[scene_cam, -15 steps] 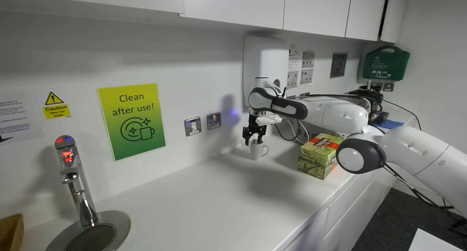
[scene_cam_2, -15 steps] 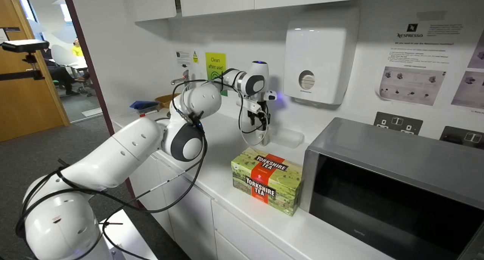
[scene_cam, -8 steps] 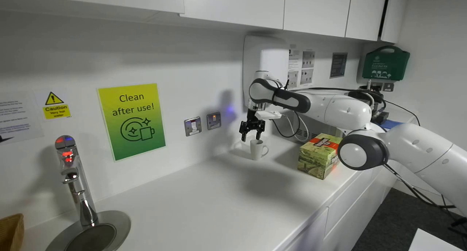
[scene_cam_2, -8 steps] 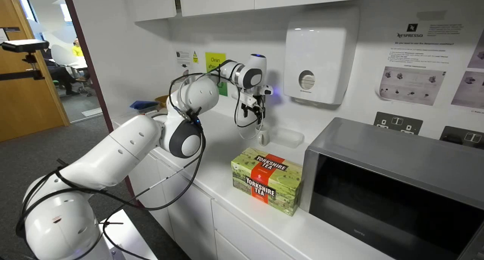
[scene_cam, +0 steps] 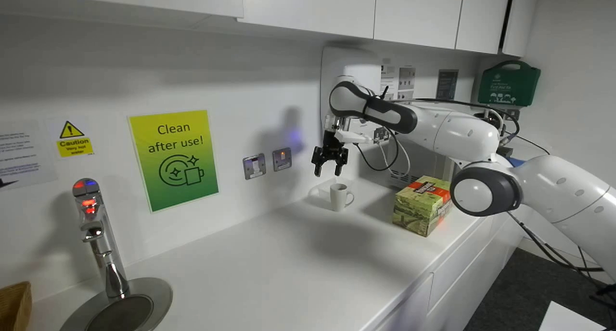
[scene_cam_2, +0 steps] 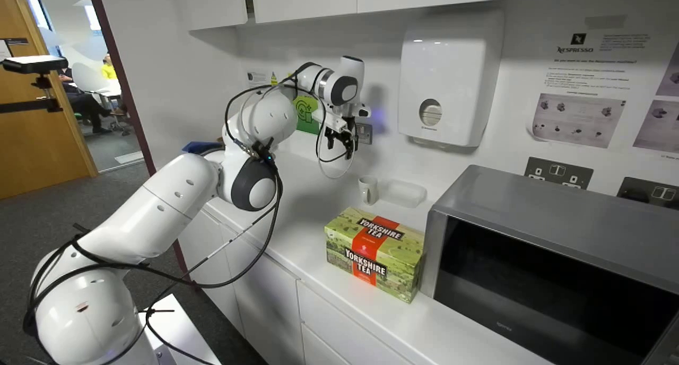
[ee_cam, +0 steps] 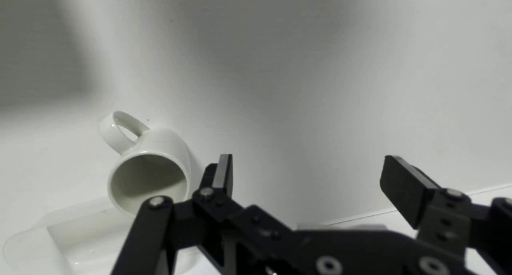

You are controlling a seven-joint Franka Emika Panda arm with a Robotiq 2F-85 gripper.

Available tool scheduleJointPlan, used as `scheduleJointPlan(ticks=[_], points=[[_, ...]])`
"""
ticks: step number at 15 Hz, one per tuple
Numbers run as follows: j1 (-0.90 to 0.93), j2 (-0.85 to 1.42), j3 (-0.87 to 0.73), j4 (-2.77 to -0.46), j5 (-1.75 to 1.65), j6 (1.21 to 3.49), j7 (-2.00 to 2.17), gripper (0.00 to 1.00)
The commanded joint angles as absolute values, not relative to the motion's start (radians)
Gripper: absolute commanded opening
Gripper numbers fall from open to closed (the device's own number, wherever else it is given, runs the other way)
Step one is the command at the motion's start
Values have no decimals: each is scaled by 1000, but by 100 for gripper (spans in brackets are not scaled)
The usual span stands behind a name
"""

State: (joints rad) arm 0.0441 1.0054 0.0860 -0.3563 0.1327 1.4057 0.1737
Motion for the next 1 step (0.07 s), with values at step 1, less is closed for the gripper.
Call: scheduleJointPlan(ticks=[1], points=[[49, 985, 85, -382, 133, 1405, 183, 100]])
